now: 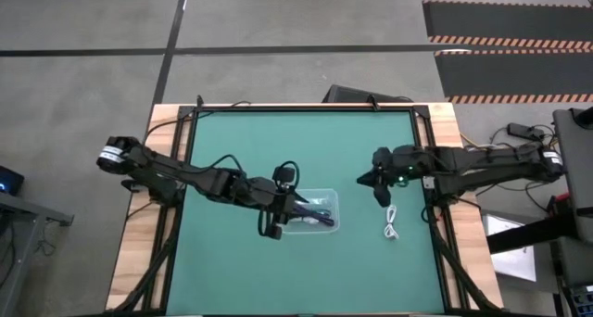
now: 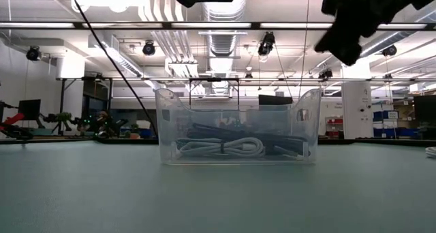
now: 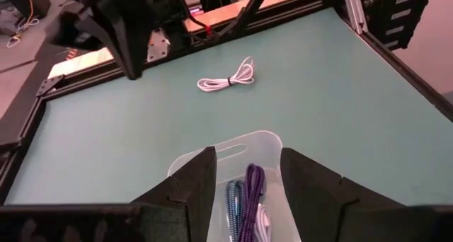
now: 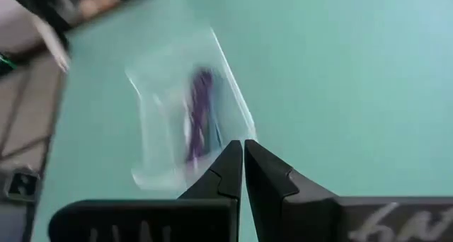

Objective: Pick and place USB-C Cables
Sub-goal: Put the white charger cable into the transparent bin

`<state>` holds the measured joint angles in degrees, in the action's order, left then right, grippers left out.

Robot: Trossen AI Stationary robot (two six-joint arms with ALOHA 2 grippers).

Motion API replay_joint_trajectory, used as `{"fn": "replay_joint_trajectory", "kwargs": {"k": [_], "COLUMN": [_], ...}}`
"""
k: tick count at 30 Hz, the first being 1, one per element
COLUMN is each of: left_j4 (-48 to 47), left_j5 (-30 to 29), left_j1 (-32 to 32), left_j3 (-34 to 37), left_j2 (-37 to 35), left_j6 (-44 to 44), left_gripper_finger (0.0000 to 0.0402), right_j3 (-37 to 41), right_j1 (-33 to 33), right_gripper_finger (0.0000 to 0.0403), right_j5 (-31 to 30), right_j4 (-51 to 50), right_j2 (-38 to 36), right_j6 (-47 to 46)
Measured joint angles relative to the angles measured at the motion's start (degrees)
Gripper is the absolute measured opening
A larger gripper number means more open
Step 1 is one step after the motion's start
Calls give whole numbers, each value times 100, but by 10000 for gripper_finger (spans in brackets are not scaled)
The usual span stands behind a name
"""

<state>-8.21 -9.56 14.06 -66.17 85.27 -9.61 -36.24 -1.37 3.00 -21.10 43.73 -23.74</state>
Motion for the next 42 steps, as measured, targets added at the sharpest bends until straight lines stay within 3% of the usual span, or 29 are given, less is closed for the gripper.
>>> {"fn": "replay_joint_trajectory", "kwargs": {"k": [8,18,29,34,42], "left_j4": [-204,-542,-902,-1053,-1220], "left_j5": [-161,-567,-1187,-1199,-1202], "left_j1": [-7,-9,-11,-11,-7], "left_j3": [-7,-13,-11,-9,52], "left_j2": [-2,-21,-318,-487,-736], "left_j6": [-90,-138,-473,-729,-900], "left_gripper_finger": [143,143,143,143,143], "right_j3": [-700,-796,-794,-794,-794], "right_j1": [0,309,1482,1971,2413], "right_gripper_finger": [9,9,9,9,45], "right_j5": [74,652,796,779,755], "right_j4": [-2322,-3676,-3954,-3980,-3938], "right_j2": [576,968,1223,1342,1781], "right_j6": [-1207,-2904,-5061,-5982,-6596]}}
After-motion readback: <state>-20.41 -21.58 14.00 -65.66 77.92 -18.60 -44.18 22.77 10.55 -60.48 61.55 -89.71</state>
